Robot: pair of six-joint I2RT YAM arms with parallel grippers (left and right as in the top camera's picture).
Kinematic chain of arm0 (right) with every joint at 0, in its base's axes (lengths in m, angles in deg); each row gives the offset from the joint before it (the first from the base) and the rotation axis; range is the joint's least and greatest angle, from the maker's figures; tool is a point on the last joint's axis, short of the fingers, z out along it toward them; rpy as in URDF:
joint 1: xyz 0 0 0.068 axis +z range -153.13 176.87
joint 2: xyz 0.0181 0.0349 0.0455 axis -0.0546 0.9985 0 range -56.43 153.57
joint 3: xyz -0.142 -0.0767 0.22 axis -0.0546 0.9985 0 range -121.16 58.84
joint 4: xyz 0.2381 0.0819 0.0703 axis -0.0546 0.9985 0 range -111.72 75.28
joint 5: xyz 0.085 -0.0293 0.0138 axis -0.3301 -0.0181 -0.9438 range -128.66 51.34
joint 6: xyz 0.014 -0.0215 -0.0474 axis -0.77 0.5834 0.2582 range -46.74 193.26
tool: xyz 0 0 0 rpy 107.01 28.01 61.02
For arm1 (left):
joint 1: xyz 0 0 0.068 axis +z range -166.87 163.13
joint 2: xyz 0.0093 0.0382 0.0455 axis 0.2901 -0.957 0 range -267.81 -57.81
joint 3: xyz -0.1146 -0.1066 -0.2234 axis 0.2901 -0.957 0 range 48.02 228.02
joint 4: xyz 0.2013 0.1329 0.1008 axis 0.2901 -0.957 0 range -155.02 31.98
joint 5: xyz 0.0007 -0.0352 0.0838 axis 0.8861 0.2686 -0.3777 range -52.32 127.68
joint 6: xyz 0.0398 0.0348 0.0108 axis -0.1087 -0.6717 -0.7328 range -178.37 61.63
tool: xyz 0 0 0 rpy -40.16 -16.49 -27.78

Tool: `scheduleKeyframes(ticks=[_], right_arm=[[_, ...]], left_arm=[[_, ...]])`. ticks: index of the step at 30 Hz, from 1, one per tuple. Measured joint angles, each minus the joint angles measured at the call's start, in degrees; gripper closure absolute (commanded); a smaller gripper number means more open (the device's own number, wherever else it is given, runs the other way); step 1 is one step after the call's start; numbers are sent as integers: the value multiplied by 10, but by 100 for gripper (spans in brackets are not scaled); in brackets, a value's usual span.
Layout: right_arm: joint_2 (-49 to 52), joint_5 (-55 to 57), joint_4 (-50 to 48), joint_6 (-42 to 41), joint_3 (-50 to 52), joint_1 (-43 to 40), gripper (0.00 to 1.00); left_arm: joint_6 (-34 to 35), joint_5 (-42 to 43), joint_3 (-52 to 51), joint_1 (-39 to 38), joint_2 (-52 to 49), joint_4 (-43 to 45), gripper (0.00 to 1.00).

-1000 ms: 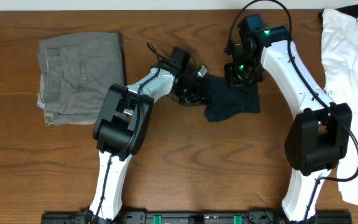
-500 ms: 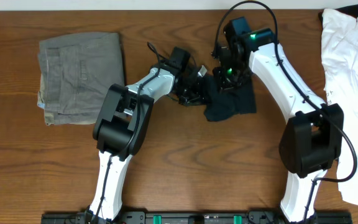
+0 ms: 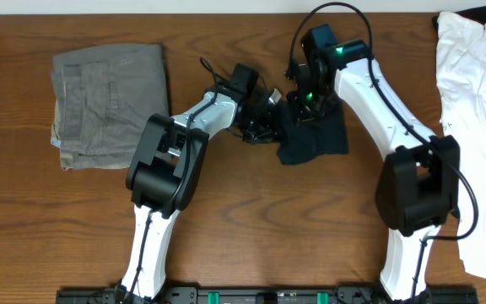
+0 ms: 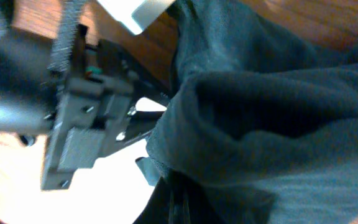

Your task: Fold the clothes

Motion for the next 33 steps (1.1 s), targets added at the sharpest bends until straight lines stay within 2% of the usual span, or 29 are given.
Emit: scheduleKeyframes(ticks=[8, 13, 22, 24, 26, 27, 33], right_arm=[[27, -1, -12, 0, 0, 0, 99], [27, -1, -28, 0, 0, 0, 99], [35, -4, -44, -3, 0, 2, 97], [44, -5, -45, -5, -2, 6, 92], [56, -9, -51, -7, -3, 11, 75], [63, -11, -57, -6, -3, 15, 69], [81, -61, -94, -3, -3, 34, 58]], left_arm=[[0, -46, 0, 42, 22, -3, 91], [0, -89, 0, 83, 68, -4, 90], [0, -169, 0, 85, 130, -33, 90], [0, -183, -1, 85, 130, -44, 90], [-2, -194, -1, 85, 130, -47, 90], [-3, -197, -1, 85, 130, -48, 90], [-14, -209, -1, 85, 130, -58, 90]])
